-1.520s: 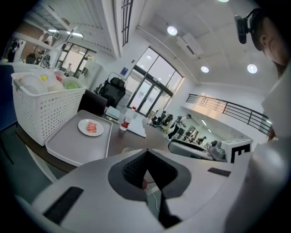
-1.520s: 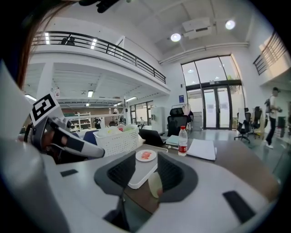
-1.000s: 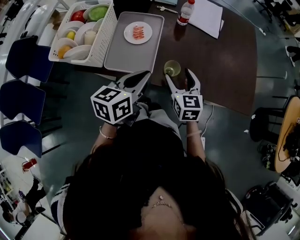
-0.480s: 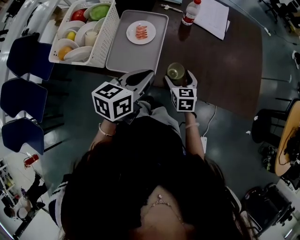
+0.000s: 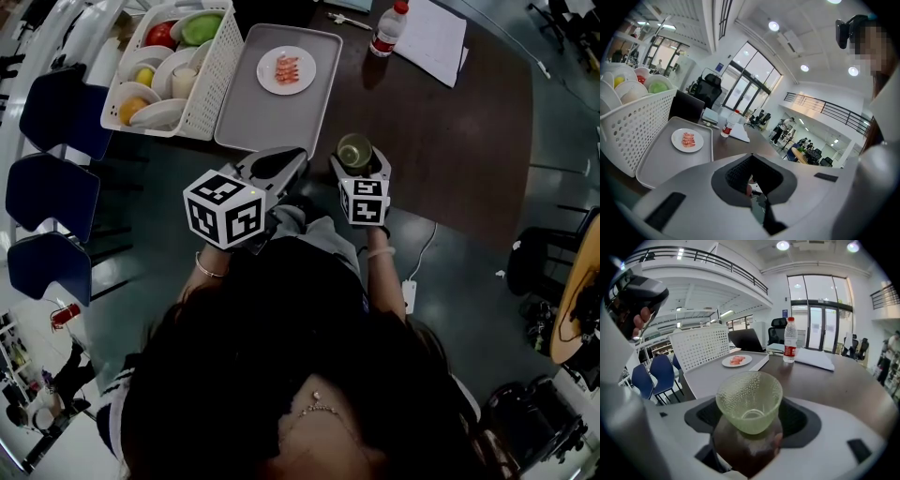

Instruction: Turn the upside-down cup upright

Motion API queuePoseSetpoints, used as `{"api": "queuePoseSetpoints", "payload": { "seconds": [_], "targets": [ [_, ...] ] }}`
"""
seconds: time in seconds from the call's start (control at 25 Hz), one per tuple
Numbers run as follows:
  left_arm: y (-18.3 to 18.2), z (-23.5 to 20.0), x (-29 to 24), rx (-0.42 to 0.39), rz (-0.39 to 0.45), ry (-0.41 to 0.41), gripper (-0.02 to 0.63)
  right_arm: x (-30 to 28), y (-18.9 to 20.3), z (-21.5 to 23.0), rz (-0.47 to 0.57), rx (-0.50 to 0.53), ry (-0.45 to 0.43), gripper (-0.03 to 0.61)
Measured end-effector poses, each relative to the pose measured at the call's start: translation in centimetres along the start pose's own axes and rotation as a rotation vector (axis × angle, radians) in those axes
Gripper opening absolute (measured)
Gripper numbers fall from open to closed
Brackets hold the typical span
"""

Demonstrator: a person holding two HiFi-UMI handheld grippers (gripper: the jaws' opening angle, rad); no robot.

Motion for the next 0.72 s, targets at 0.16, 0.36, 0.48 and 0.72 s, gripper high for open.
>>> {"api": "queuePoseSetpoints", "payload": {
  "seconds": [0.16, 0.36, 0.48, 0.72],
  "targets": [
    [-0.1, -0.2, -0.1, 0.003, 0.007, -0.003, 0.002, 0.0, 0.0, 0.0, -0.012, -0.005, -0.016, 0.382],
    [-0.4, -0.2, -0.3, -0.021, 0.012, 0.003, 0.002, 0.8, -1.1, 0.3, 0.022, -0.027, -0.021, 0.382],
    [-0.5, -0.1, -0.5, -0.023, 0.02, 0.01, 0.002, 1.8, -2.4, 0.7, 0.062, -0.042, -0.019, 0.382],
    [-0.9, 0.3, -1.0, -0.03, 0.031, 0.033, 0.002, 4.9, -5.5, 1.6, 0.127, -0.088, -0.034, 0.382]
  ]
}}
Point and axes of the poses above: the fingertips, and each gripper's own axes: x backward along the fingers, z to its right, y out of its underside, the point moved 4 cm from there along x, backward along the fingers, and after that the axes turned 5 degrees about x, right-handed, at the moved point
